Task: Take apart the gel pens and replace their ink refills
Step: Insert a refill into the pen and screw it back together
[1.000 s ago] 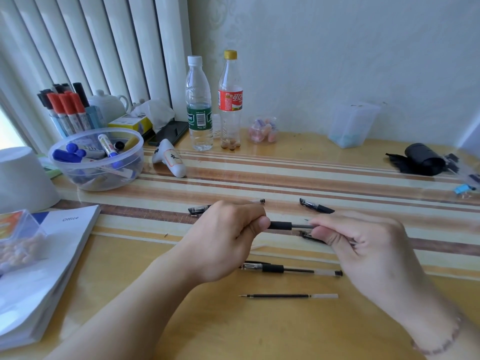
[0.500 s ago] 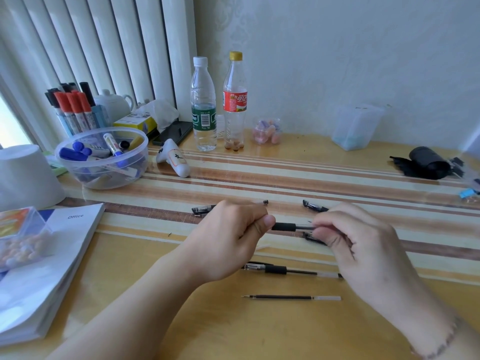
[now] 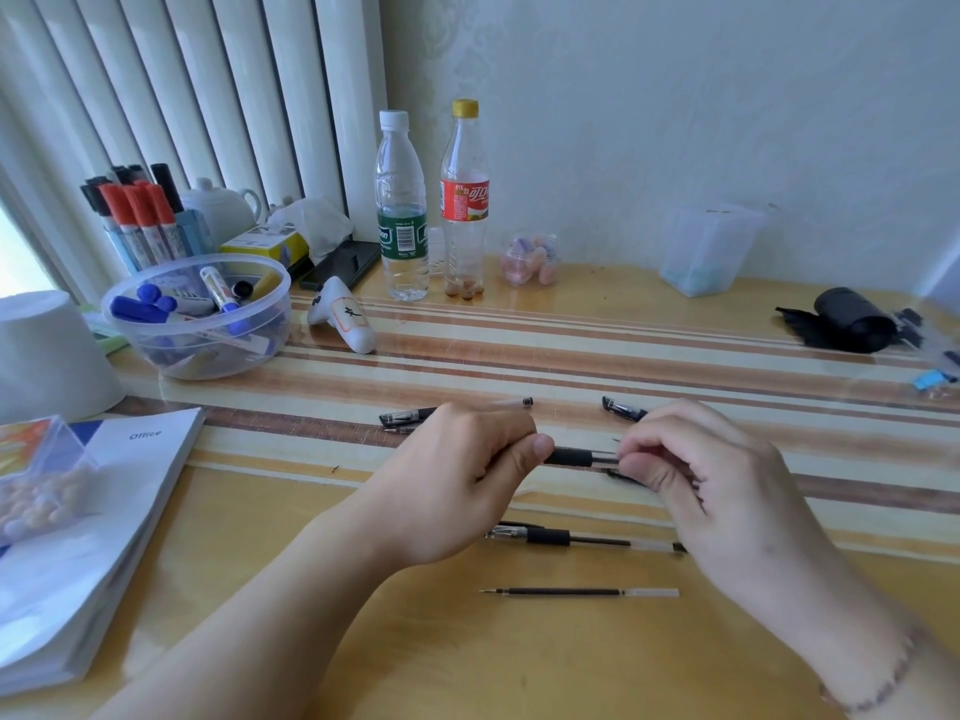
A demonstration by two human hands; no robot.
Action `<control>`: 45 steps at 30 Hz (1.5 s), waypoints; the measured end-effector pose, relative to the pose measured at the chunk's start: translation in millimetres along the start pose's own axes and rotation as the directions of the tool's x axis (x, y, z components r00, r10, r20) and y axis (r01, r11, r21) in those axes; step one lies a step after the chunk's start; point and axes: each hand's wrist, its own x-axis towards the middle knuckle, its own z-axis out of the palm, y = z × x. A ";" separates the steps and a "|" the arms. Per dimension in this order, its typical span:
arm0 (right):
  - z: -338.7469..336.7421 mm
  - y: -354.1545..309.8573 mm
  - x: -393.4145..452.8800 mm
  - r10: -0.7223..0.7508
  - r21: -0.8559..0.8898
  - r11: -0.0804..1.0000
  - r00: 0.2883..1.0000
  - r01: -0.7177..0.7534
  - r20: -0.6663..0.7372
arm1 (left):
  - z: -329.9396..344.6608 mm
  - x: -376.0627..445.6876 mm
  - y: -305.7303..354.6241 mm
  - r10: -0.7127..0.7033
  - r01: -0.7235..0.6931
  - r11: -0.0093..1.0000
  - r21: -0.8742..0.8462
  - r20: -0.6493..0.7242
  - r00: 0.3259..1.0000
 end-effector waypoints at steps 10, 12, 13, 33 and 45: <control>3.0 -1.5 -4.0 0.053 -0.016 0.999 0.996 -0.052 0.072 | -0.9 0.9 0.0 0.000 0.000 1.000 -0.010 -0.007 1.000; 2.8 0.6 -4.2 0.060 -0.061 0.997 0.995 -0.055 0.074 | 0.0 0.7 0.3 -0.002 0.002 1.000 -0.005 0.003 1.000; 2.0 -0.6 -3.6 0.059 -0.086 0.995 0.996 -0.054 0.066 | 0.2 0.6 0.3 -0.007 0.007 1.000 -0.009 0.006 1.000; -26.5 9.3 3.4 0.221 -0.295 0.934 0.975 -0.200 0.037 | -22.8 1.6 -13.1 -0.171 0.167 0.985 -0.045 -0.103 0.980; -26.1 4.9 3.7 0.421 0.180 0.884 0.902 -0.433 0.099 | -11.6 1.3 -5.7 -0.109 0.099 0.991 -0.094 -0.111 0.988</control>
